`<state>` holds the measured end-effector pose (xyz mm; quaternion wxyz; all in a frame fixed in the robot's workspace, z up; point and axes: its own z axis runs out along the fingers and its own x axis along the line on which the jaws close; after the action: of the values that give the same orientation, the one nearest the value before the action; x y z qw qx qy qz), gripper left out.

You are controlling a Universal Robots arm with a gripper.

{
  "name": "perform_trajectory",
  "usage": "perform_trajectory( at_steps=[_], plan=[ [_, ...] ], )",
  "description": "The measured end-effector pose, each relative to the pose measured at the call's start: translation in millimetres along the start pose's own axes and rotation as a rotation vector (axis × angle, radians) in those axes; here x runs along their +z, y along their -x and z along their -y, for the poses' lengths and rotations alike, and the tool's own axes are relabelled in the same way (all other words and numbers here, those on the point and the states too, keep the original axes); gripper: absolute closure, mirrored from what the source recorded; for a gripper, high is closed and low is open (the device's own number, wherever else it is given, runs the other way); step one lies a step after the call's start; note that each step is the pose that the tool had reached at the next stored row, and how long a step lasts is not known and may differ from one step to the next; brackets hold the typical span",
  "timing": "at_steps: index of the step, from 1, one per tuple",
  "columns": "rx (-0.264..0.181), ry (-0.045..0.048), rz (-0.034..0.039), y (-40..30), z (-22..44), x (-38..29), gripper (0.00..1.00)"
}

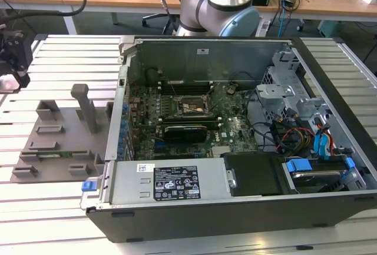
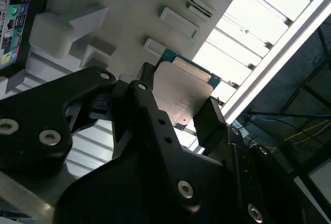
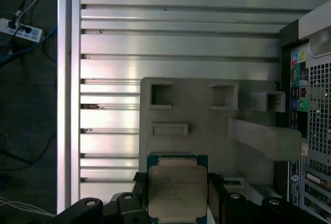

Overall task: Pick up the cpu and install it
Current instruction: 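Pick up the cpu and move it towards the insertion slot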

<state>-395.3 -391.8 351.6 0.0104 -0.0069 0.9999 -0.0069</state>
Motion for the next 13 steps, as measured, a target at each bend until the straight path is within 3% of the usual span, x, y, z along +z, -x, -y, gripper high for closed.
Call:
perform_trajectory(
  at_steps=[5,13],
  plan=[
    [0.000,0.0000,0.0000,0.2,0.1,-8.3,0.45],
    [0.000,0.0001,0.0000,0.2,0.1,-10.8,0.45]
  ],
)
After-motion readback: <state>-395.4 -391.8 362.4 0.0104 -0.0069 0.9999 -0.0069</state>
